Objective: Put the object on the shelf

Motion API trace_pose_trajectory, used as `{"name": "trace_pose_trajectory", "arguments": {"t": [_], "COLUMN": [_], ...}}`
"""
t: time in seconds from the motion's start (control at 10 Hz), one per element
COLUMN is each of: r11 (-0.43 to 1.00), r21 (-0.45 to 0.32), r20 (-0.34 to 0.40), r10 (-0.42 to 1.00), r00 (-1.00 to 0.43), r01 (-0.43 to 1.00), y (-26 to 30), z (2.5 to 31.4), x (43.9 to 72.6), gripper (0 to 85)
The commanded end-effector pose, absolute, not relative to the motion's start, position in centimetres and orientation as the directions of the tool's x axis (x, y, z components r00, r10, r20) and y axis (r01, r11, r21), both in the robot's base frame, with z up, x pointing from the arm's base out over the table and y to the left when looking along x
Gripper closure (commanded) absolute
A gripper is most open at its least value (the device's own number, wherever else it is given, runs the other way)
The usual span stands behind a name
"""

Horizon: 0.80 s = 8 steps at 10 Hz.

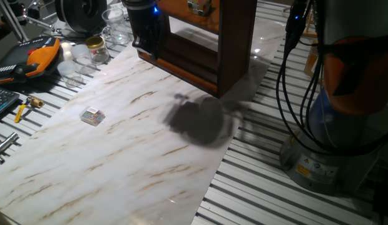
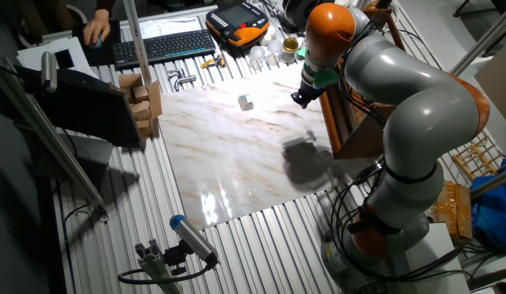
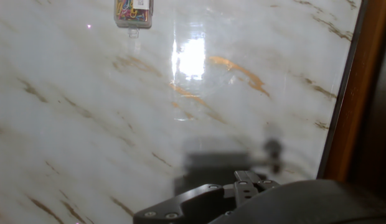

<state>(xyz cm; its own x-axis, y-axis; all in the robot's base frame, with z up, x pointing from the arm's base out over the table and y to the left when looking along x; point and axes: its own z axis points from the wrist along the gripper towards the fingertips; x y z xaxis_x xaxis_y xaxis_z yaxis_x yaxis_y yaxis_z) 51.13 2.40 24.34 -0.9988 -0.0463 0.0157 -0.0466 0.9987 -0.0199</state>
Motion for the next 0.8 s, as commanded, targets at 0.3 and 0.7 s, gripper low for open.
{"name": "trace_pose_trajectory", "arguments": {"t": [0.3, 0.7], "r11": [0.999, 0.998], "r21": [-0.022, -0.021], "r20": [0.013, 0.013], "r10": [-0.049, -0.051], "r00": [-0.999, -0.999], "r01": [-0.05, -0.051], "y": [2.39, 2.3], "z": [24.36, 24.42], "x": [51.14, 51.31], "gripper": [85.0, 85.0]}}
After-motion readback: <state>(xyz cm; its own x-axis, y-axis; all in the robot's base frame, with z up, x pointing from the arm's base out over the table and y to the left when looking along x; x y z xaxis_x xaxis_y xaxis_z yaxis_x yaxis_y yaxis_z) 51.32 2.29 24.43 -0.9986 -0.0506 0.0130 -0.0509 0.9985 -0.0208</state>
